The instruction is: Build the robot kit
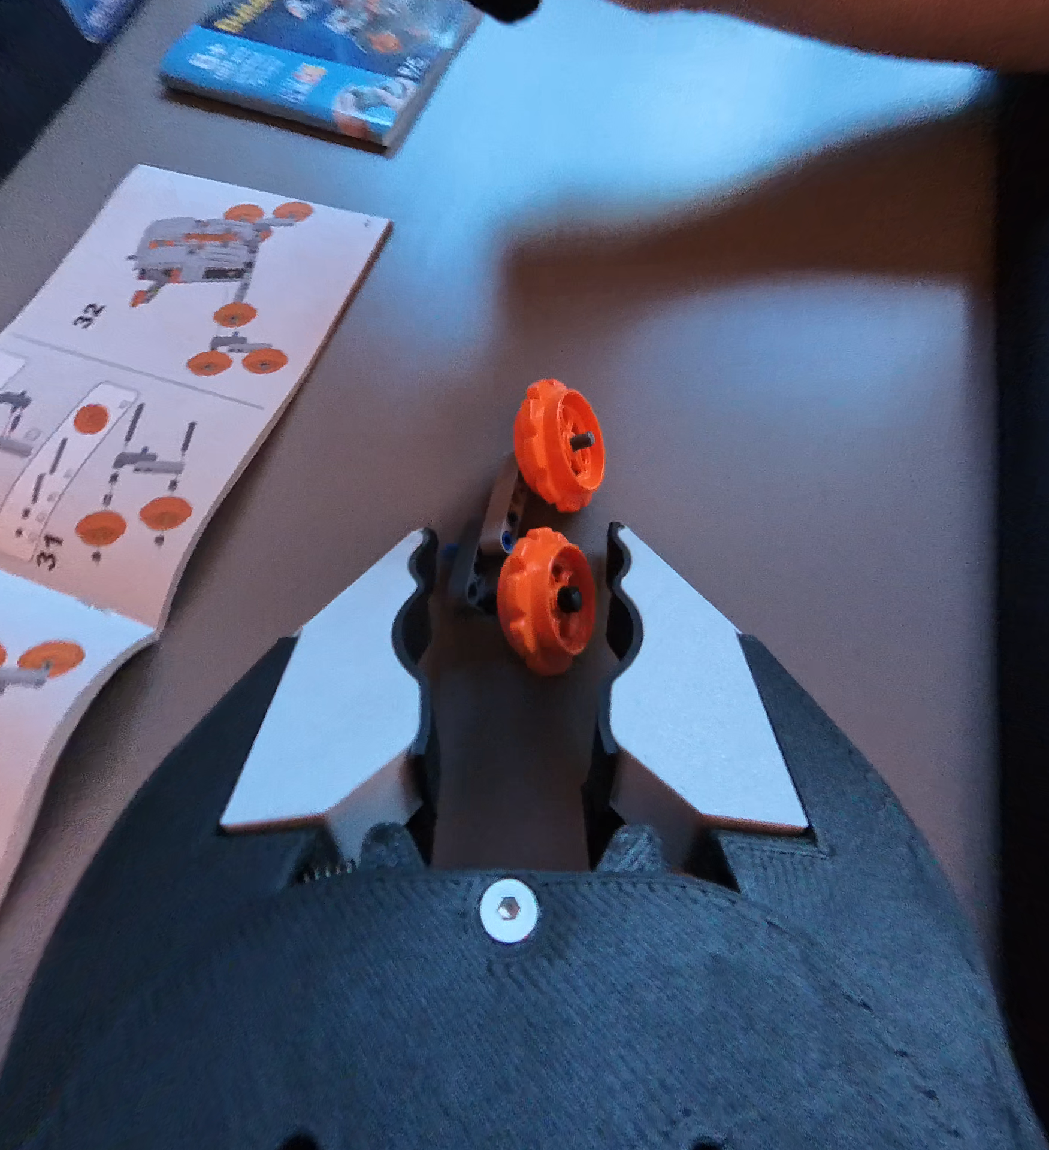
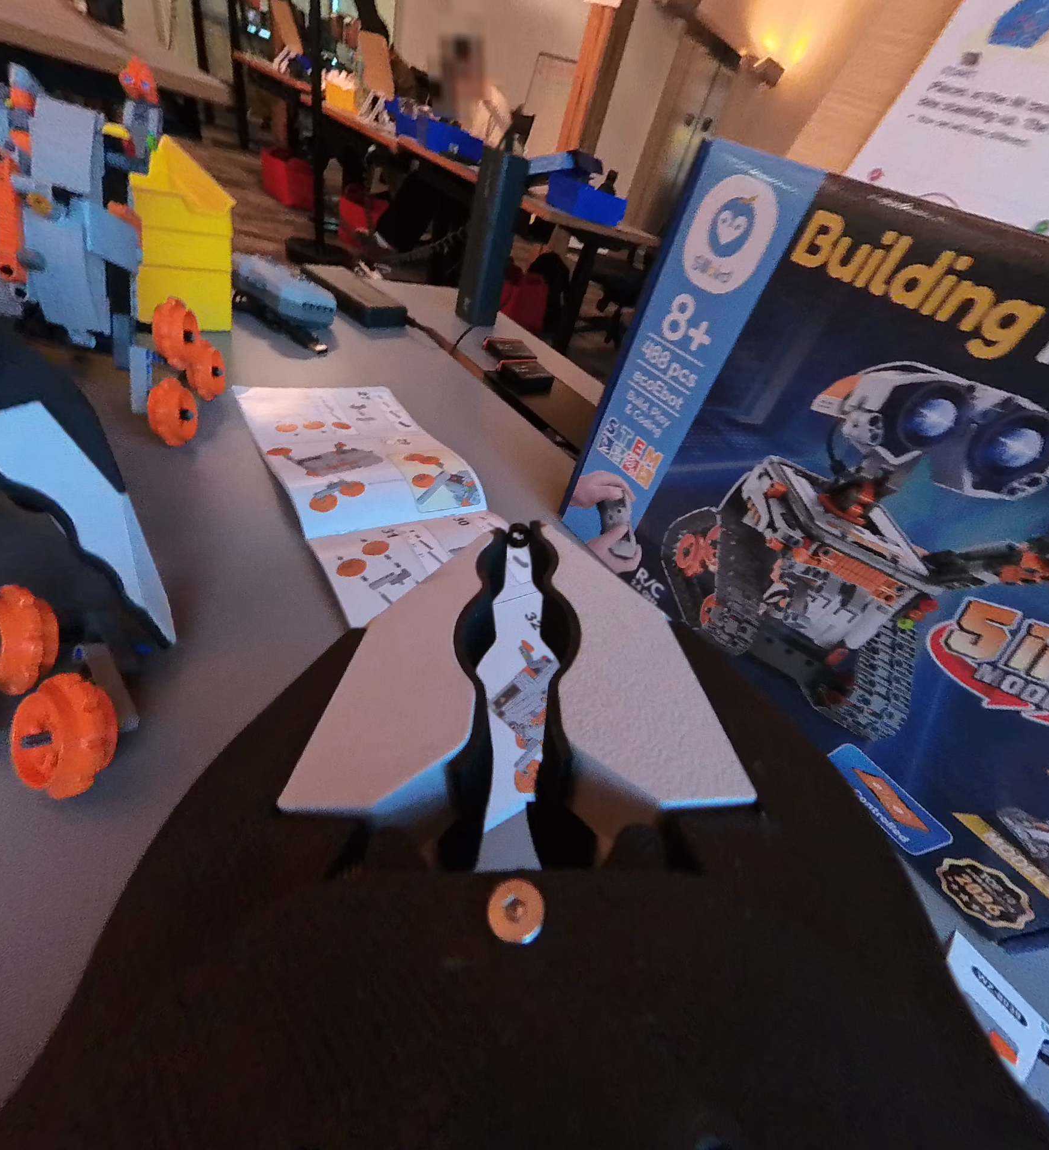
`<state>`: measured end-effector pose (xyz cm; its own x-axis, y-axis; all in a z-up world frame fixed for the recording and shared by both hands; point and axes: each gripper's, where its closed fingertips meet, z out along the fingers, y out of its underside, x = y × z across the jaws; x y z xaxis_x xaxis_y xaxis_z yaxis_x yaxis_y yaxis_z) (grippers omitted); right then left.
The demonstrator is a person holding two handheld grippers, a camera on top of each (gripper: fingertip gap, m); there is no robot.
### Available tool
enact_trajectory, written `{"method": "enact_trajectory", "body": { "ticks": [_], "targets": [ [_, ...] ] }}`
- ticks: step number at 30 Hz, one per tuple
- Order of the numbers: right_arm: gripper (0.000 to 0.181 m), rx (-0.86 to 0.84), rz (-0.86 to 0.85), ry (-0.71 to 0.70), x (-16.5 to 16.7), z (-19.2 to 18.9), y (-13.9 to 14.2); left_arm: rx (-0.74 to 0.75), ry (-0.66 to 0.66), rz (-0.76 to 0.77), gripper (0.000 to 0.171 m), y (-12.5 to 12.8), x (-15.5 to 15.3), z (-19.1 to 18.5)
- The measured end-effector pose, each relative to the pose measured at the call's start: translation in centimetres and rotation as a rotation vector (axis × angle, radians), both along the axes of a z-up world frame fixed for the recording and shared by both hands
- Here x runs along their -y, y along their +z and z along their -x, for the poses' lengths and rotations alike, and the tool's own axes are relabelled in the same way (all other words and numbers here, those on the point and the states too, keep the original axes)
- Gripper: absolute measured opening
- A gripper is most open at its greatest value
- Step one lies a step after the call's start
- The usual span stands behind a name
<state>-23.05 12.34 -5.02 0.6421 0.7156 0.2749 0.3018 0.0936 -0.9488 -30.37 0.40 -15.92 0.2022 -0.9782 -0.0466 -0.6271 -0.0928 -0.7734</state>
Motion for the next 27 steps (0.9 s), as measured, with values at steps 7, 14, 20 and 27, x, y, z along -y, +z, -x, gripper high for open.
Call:
{"method": "enact_trajectory", "body": {
  "ticks": [7,14,20,27],
  "targets": [
    [0.007,0.017,0.059,0.046,0.1,1.4,-1.3,-0.017,0.014,-0.002,0.045,-0.1,-0.7,0.9],
    [0.007,-0.022,0.088,0.042,-0.1,1.1,-1.3,-0.043,0.112,-0.001,0.046,-0.4,-2.2,2.5],
    [0.007,-0.012,0.11,0.052,-0.1,1.6,-1.9,-0.077,0.225,-0.003,0.034,-0.4,-3.7,3.8],
    [0.007,-0.017,0.127,0.059,-0.2,1.8,-2.2,-0.086,0.268,0.01,0.036,-0.4,-4.1,4.4]
  ]
}}
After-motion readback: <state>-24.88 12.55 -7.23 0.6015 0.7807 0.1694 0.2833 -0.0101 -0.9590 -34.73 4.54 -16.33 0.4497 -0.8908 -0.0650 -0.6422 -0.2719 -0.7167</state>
